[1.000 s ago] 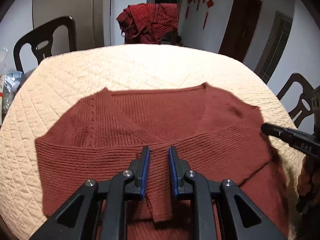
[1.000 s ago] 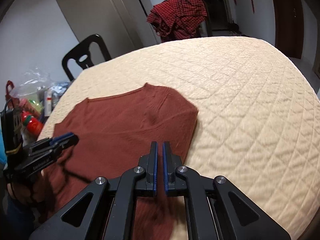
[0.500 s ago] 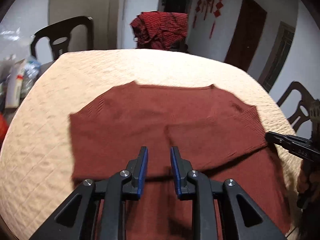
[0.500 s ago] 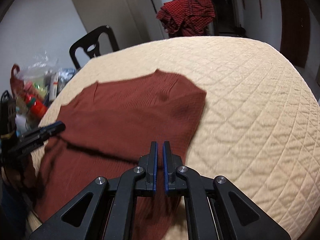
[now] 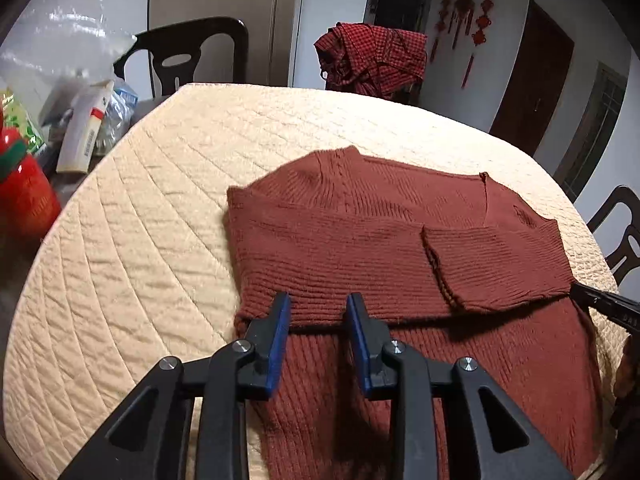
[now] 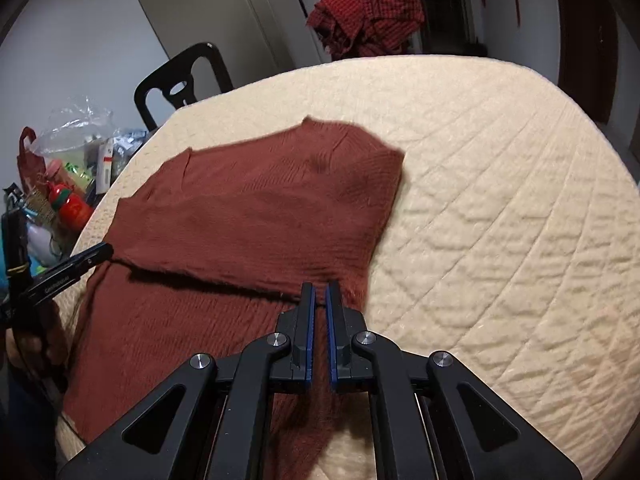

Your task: Fold small clothes

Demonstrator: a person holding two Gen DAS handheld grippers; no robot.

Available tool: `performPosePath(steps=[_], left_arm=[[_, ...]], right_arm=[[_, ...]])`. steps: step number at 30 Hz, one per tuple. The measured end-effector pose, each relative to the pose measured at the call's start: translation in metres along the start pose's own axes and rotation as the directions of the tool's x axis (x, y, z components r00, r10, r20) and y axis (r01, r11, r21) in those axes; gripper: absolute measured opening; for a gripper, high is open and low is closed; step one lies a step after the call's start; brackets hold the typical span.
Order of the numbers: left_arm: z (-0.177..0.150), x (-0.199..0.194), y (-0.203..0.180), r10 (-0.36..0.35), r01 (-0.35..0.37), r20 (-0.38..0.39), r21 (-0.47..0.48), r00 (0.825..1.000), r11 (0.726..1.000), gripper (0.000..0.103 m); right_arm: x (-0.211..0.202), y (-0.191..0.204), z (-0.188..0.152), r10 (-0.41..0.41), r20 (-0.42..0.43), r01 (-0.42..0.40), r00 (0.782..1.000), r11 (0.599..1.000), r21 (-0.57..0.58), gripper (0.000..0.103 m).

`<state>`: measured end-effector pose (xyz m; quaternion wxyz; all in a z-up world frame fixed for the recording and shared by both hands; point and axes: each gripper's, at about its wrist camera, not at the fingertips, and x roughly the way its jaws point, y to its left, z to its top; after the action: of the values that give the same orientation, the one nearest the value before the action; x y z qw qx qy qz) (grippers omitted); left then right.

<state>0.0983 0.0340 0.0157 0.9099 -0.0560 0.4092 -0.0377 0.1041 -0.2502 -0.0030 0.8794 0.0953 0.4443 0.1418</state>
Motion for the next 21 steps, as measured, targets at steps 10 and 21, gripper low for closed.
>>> performPosePath(steps=[10,21], left_arm=[[-0.008,-0.019,-0.003,0.033,-0.033,0.036,0.019,0.999,0.999,0.033],[-0.019,-0.013,0.005,0.057,-0.057,-0.009,-0.004,0.998,0.998,0.034]], right_arm=[[-0.023,0.009,0.001,0.0,0.075,0.001,0.997,1.0,-0.016,0.005],[-0.006,0.004,-0.005,-0.02,0.003,0.02,1.0,1.0,0.004,0.007]])
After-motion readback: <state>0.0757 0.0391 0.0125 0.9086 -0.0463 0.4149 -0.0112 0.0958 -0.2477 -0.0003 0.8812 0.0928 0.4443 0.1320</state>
